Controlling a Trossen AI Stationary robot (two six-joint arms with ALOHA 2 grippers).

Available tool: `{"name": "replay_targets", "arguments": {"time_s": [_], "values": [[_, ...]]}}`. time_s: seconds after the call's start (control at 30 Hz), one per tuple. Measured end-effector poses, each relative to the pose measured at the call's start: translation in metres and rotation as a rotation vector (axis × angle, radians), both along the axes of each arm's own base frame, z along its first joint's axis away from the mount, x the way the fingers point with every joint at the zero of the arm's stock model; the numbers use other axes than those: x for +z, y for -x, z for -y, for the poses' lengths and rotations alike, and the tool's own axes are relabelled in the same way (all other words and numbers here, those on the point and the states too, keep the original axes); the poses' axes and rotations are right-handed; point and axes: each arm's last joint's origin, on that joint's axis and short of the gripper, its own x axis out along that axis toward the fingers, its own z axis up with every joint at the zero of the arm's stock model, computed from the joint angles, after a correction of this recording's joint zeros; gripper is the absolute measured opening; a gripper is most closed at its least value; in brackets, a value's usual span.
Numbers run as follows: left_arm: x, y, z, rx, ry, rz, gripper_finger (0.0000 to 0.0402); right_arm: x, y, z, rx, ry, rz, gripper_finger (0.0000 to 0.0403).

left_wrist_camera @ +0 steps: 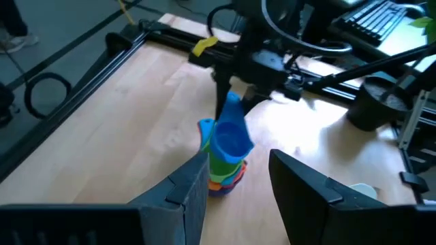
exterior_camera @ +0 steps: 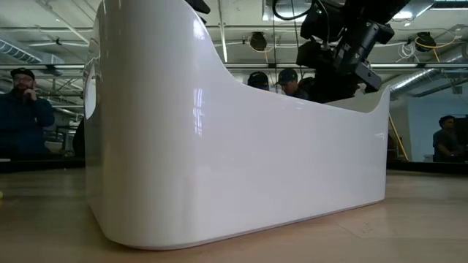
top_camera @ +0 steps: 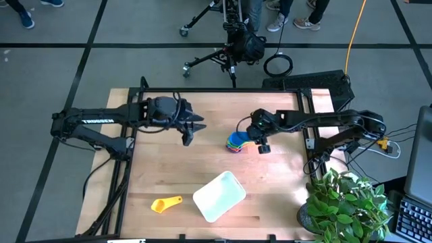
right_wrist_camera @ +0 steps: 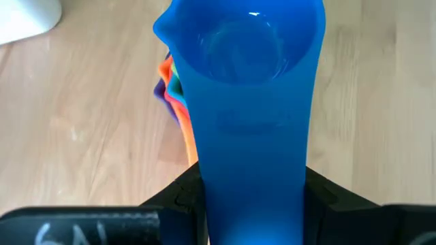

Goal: Nest measuring cups in basket
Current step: Stack the blue measuring cup on top of the green measuring cup

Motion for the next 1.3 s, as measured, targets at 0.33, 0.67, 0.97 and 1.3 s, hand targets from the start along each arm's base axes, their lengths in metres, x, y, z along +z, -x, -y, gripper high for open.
{"name": "replay_targets", "arguments": {"time_s": [0.33, 0.67, 0.97, 1.3], "values": [[-0.007, -0.002, 0.005, -0.014, 0.002, 0.003, 0.0157, -0.014, 0.006, -0.001, -0.009, -0.011, -0.024, 0.0121], [-0.007, -0.002, 0.005, -0.014, 0.003, 0.002, 0.0157, -0.02, 0.0, 0.0, -0.022, -0.02, -0.021, 0.0122], [-0.007, -0.002, 0.005, -0.017, 0.001, -0.001, 0.0157, -0.032, -0.005, 0.001, -0.02, -0.03, -0.064, 0.0141], [-0.007, -0.002, 0.005, -0.023, -0.006, -0.003, 0.0157, -0.031, -0.005, 0.001, -0.023, -0.03, -0.054, 0.0187]]}}
